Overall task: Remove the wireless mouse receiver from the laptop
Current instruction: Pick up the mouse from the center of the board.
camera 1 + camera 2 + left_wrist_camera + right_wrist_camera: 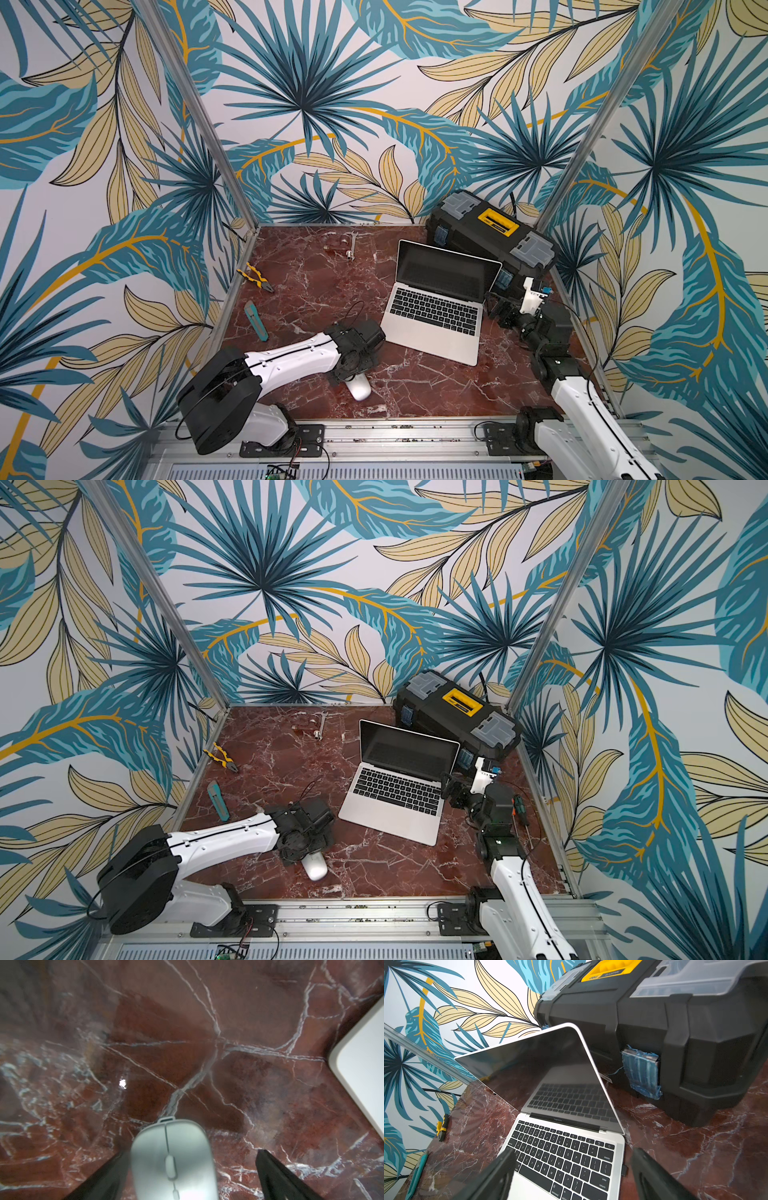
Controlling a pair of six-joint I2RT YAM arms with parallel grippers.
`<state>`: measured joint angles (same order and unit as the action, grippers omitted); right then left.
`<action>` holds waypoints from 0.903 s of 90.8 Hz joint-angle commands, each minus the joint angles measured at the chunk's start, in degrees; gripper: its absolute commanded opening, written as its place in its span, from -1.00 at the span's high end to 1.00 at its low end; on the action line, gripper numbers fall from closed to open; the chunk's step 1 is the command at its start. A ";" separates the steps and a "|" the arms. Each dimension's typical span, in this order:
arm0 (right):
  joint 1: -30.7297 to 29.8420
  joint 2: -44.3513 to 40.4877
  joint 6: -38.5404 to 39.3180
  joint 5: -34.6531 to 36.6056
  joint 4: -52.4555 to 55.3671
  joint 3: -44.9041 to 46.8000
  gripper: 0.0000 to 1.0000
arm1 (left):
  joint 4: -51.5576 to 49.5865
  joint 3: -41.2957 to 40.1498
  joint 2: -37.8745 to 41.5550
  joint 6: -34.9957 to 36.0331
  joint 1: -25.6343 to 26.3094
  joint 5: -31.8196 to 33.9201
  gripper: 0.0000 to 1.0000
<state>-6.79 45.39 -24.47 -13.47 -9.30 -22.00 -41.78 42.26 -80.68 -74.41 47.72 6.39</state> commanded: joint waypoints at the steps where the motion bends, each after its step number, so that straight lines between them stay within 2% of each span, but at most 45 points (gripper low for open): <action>1: -0.33 -0.38 -0.62 -1.26 0.72 1.55 -0.82 | 1.78 -0.60 -0.06 -1.88 0.31 0.55 -1.00; 12: -0.42 0.10 -1.06 -1.74 0.28 1.87 -0.81 | 1.47 -0.95 -0.38 -2.54 1.06 1.15 -0.99; 40: -0.51 0.34 -1.43 -3.55 0.74 1.61 -0.73 | 1.29 -1.91 -1.47 -2.71 2.78 1.69 -0.69; 63: -0.64 0.42 -1.42 -3.84 1.39 1.61 -0.72 | 0.91 -1.92 -2.48 -2.74 3.87 2.11 -0.66; 82: -0.86 0.69 -1.51 -4.22 1.48 1.54 -0.71 | 1.08 -1.92 -2.47 -2.56 3.91 3.04 -0.45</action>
<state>-7.22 45.87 -25.41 -16.82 -8.60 -21.21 -41.19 41.17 -82.30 -76.90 51.42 8.60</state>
